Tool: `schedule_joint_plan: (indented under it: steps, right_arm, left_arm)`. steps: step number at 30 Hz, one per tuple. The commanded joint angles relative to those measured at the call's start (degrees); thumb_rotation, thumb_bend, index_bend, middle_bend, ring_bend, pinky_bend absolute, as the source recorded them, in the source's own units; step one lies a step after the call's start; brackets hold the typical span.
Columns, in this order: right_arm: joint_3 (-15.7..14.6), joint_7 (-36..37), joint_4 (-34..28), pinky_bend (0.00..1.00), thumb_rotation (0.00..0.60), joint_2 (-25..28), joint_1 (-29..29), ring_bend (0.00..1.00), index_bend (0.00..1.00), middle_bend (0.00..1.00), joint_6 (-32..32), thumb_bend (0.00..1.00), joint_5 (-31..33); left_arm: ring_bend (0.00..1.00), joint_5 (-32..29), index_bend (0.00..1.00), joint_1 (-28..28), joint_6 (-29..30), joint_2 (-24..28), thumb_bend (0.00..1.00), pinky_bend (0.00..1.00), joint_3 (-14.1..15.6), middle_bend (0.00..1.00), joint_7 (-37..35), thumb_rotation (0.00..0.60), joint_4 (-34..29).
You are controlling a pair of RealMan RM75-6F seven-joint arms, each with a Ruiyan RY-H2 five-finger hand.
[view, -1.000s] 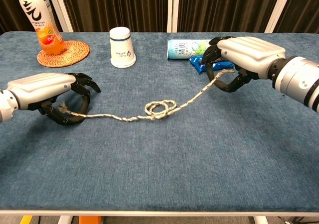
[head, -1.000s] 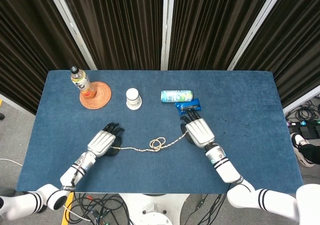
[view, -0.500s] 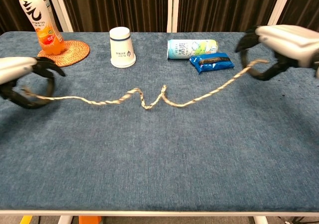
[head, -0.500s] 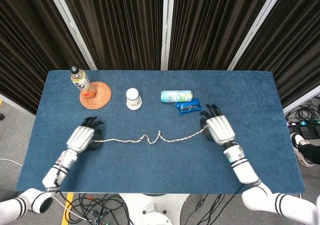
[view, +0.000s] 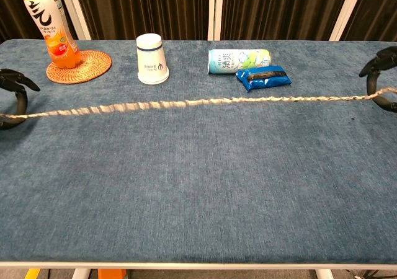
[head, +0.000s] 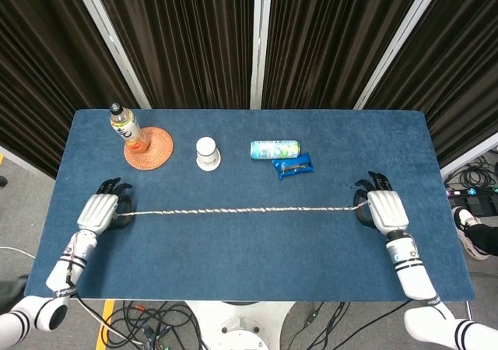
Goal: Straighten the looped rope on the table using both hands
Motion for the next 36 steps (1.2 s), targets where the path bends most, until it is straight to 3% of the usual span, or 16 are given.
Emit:
schedule_joint_plan:
  steps: [1, 9, 11, 14, 16, 21, 26, 31, 36]
  right_arm:
    - [-0.17, 1.41, 1.52, 0.0, 0.6, -1.3, -0.55, 0.0, 0.66, 0.23, -0.42, 0.5, -0.07]
    - [-0.2, 4.12, 6.28, 0.0, 0.6, -5.35, -0.81, 0.0, 0.6, 0.22, -1.99, 0.49, -0.53]
    - [-0.5, 3.82, 7.28, 0.0, 0.6, -6.03, -0.75, 0.0, 0.47, 0.19, -2.97, 0.45, -0.45]
    - [-0.74, 3.24, 7.33, 0.0, 0.6, -6.21, -1.02, 0.0, 0.14, 0.1, -3.13, 0.3, -0.66]
    - [-0.66, 2.94, 6.48, 0.0, 0.6, -5.55, -1.51, 0.0, 0.02, 0.05, -1.91, 0.25, -1.28]
    - [-0.42, 3.38, 2.09, 0.0, 0.6, -0.83, -3.82, 0.0, 0.0, 0.03, 3.34, 0.23, -3.82]
    - [-1.24, 6.21, -4.27, 0.0, 0.6, 7.75, -8.13, 0.0, 0.0, 0.05, 10.69, 0.25, -7.91]
    - [-3.36, 7.83, -9.79, 0.0, 0.6, 14.79, -13.41, 0.0, 0.0, 0.07, 18.18, 0.26, -11.88]
    - [-4.57, 8.46, -12.9, 0.0, 0.6, 16.98, -17.82, 0.0, 0.0, 0.07, 23.67, 0.27, -13.36]
  left_arm:
    - [0.0, 0.44, 0.6, -0.11, -0.21, -0.66, 0.35, 0.02, 0.04, 0.17, -0.47, 0.6, 0.87]
    - [0.0, 1.04, 0.58, -0.24, -0.5, -2.56, 0.35, 0.02, -0.11, 0.17, -1.27, 0.6, 3.85]
    - [0.0, 1.09, 0.51, -0.31, -1.26, -2.83, 0.34, 0.02, 0.14, 0.17, -1.45, 0.6, 4.32]
    - [0.0, 1.4, 0.29, -0.3, -1.61, -2.22, 0.29, 0.02, 0.28, 0.14, -2.47, 0.6, 3.28]
    - [0.0, 1.68, 0.2, 0.05, -0.91, -1.28, 0.26, 0.02, 0.37, 0.11, -2.14, 0.6, 2.03]
    - [0.0, 0.95, 0.16, 2.22, 2.97, 3.03, 0.2, 0.01, -0.47, 0.09, -0.45, 0.6, -2.82]
    - [0.0, -2.11, 0.16, 7.96, 10.9, 9.85, 0.18, 0.01, -1.92, 0.09, 1.9, 0.6, -10.01]
    - [0.0, -3.67, 0.16, 14.52, 18.67, 15.37, 0.18, 0.01, -0.91, 0.09, 6.4, 0.6, -18.22]
    - [0.0, -2.56, 0.16, 19.52, 25.52, 16.68, 0.18, 0.01, 0.88, 0.09, 11.16, 0.6, -23.56]
